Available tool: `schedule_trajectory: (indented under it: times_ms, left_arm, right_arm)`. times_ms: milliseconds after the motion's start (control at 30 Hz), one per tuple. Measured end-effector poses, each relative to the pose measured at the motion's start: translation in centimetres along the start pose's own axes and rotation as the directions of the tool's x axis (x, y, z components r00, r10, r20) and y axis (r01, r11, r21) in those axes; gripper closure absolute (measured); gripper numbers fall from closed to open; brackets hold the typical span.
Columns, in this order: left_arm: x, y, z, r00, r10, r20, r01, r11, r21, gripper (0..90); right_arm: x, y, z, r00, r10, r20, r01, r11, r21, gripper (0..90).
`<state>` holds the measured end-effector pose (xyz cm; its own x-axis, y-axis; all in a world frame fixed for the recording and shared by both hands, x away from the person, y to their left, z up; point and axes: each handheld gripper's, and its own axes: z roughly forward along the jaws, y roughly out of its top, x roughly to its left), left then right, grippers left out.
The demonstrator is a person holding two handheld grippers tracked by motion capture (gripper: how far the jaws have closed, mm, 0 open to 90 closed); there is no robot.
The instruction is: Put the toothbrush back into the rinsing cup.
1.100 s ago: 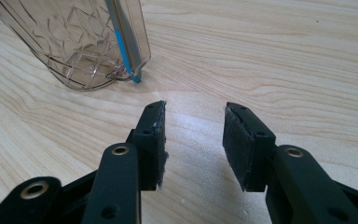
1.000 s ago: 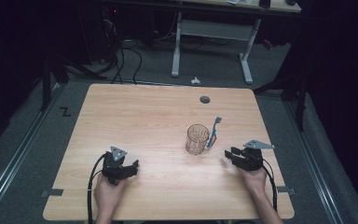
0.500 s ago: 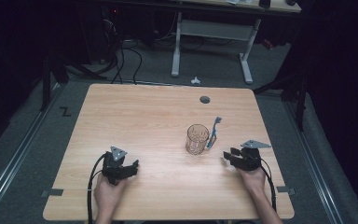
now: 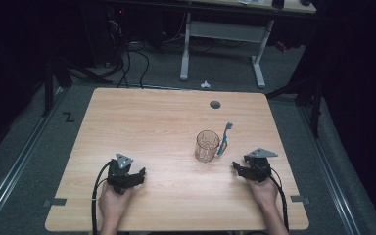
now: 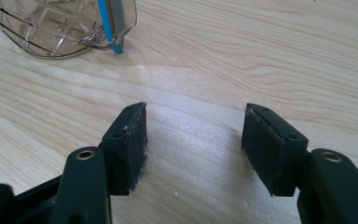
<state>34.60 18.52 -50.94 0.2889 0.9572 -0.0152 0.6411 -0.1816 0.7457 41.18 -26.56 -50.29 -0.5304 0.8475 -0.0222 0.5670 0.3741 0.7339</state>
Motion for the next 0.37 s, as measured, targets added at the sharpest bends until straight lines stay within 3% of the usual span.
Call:
schedule_trajectory:
  times_ms: [367]
  left_arm:
    - [-0.01,0.02,0.01,1.0,0.0,-0.001,0.0,1.0,0.001,25.0]
  right_arm:
    - [0.2,-0.01,-0.02,0.9999,0.01,0.003,-0.01,1.0,0.003,39.3]
